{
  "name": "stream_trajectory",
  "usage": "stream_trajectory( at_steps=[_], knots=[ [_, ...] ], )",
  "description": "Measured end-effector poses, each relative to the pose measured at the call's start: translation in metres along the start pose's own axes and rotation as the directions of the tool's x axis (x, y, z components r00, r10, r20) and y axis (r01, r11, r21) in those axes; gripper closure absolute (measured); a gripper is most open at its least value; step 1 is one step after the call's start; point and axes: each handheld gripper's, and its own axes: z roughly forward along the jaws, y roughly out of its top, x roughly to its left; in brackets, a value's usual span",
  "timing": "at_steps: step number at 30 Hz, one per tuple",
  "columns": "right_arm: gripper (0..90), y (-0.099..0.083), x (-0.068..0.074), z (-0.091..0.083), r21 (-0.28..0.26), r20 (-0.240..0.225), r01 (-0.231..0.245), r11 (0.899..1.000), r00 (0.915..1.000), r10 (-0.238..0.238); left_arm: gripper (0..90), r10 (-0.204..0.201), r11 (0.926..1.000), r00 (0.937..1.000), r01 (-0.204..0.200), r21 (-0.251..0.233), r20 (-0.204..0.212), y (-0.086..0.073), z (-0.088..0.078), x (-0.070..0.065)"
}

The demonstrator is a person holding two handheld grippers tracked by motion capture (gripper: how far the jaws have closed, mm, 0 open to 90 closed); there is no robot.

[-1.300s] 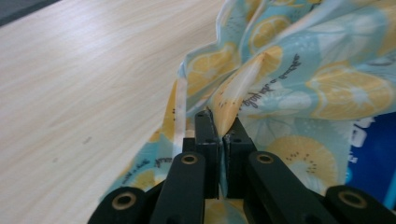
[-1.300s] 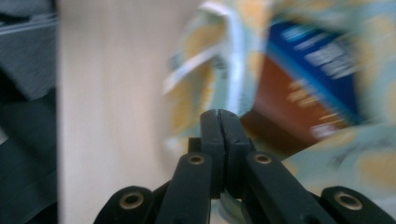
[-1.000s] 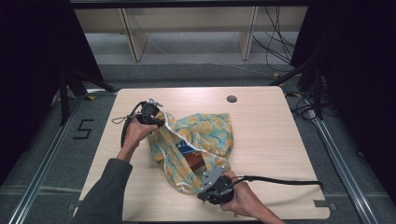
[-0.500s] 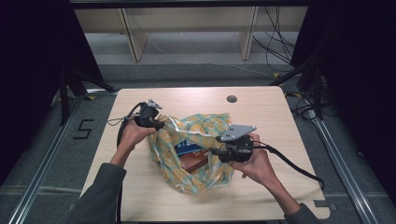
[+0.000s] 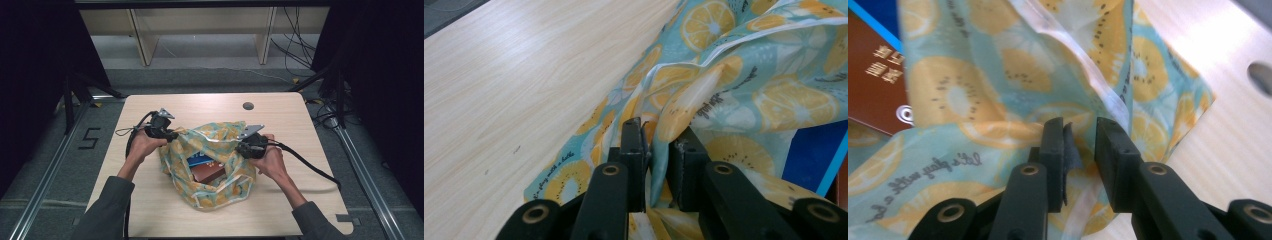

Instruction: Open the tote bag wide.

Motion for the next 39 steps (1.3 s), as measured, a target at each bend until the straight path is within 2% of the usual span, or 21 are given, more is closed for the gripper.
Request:
stream_trajectory(
  at_steps=[3,5,7,9,13,16,18,20,22,23,24,25,26,27,29,32,33,34,35,37,39],
  knots=[
    [75.3,-0.003,-0.008,-0.001,0.027,0.001,-0.019,0.999,0.9998,0.019,74.4,0.016,0.9999,0.9999,-0.016,0.005,0.001,-0.001,0.000,-0.003],
    [73.6,-0.003,-0.011,-0.003,0.002,0.005,-0.050,0.999,0.9987,0.050,70.2,0.047,0.9984,0.9986,-0.048,0.031,0.024,-0.002,-0.002,-0.006],
    [73.3,-0.001,-0.012,-0.008,-0.022,-0.019,-0.055,0.998,0.9983,0.054,63.6,0.073,0.9968,0.9972,-0.074,0.032,0.014,-0.001,-0.010,-0.010],
    [73.3,0.001,-0.013,-0.014,-0.050,-0.046,-0.072,0.996,0.9965,0.070,57.3,0.076,0.9970,0.9971,-0.076,-0.014,-0.002,0.001,-0.023,-0.018],
    [71.5,0.003,-0.016,-0.027,-0.077,-0.090,-0.112,0.991,0.9904,0.105,44.1,0.134,0.9875,0.9910,-0.133,-0.085,0.007,0.011,-0.055,-0.043],
    [68.3,0.002,-0.015,-0.035,-0.089,-0.098,-0.104,0.991,0.9906,0.095,42.0,0.195,0.9757,0.9807,-0.193,-0.104,0.008,0.019,-0.065,-0.061],
    [66.0,0.002,-0.010,-0.039,-0.089,-0.094,-0.102,0.991,0.9912,0.093,44.2,0.251,0.9638,0.9676,-0.247,-0.099,0.027,0.025,-0.061,-0.076],
    [64.0,0.002,-0.007,-0.042,-0.103,-0.088,-0.095,0.990,0.9924,0.086,43.9,0.288,0.9568,0.9564,-0.285,-0.059,0.050,0.028,-0.045,-0.090],
    [63.1,0.002,-0.005,-0.046,-0.091,-0.091,-0.092,0.992,0.9923,0.084,43.8,0.335,0.9423,0.9390,-0.333,-0.034,0.079,0.029,-0.030,-0.098],
    [62.5,0.002,-0.005,-0.047,-0.102,-0.091,-0.084,0.991,0.9931,0.075,43.8,0.335,0.9421,0.9377,-0.334,-0.026,0.091,0.029,-0.022,-0.103],
    [62.2,0.001,-0.005,-0.049,-0.095,-0.087,-0.085,0.992,0.9932,0.077,43.5,0.348,0.9374,0.9324,-0.348,-0.019,0.098,0.029,-0.013,-0.106],
    [62.1,0.000,-0.004,-0.051,-0.082,-0.089,-0.101,0.992,0.9917,0.093,43.0,0.351,0.9361,0.9303,-0.352,-0.013,0.106,0.029,-0.008,-0.108],
    [61.9,0.000,-0.005,-0.053,-0.066,-0.105,-0.098,0.993,0.9903,0.091,42.0,0.338,0.9405,0.9333,-0.340,-0.009,0.121,0.029,-0.001,-0.109],
    [61.8,-0.001,-0.006,-0.052,-0.088,-0.099,-0.101,0.991,0.9908,0.092,41.0,0.318,0.9473,0.9385,-0.320,-0.008,0.134,0.028,0.004,-0.111],
    [62.0,-0.004,-0.008,-0.054,-0.106,-0.120,-0.116,0.988,0.9874,0.103,39.4,0.307,0.9503,0.9397,-0.311,0.005,0.151,0.024,0.016,-0.114],
    [61.5,-0.007,-0.011,-0.059,-0.079,-0.128,-0.112,0.991,0.9866,0.101,36.3,0.310,0.9487,0.9383,-0.316,0.014,0.153,0.019,0.028,-0.115],
    [61.4,-0.010,-0.010,-0.058,-0.103,-0.122,-0.114,0.988,0.9873,0.101,35.8,0.309,0.9488,0.9385,-0.315,0.018,0.154,0.018,0.032,-0.115],
    [61.1,-0.012,-0.011,-0.058,-0.108,-0.129,-0.104,0.989,0.9876,0.090,35.6,0.319,0.9452,0.9351,-0.326,0.022,0.155,0.017,0.035,-0.115],
    [60.8,-0.013,-0.011,-0.059,-0.099,-0.134,-0.105,0.989,0.9868,0.091,35.7,0.311,0.9479,0.9375,-0.318,0.021,0.156,0.017,0.039,-0.116],
    [60.4,-0.015,-0.008,-0.061,-0.082,-0.144,-0.117,0.990,0.9840,0.104,41.0,0.287,0.9545,0.9417,-0.297,0.030,0.175,0.019,0.046,-0.114],
    [59.7,-0.017,-0.006,-0.060,-0.088,-0.142,-0.111,0.990,0.9850,0.097,49.0,0.281,0.9569,0.9408,-0.290,0.018,0.189,0.022,0.048,-0.112]
  ],
)
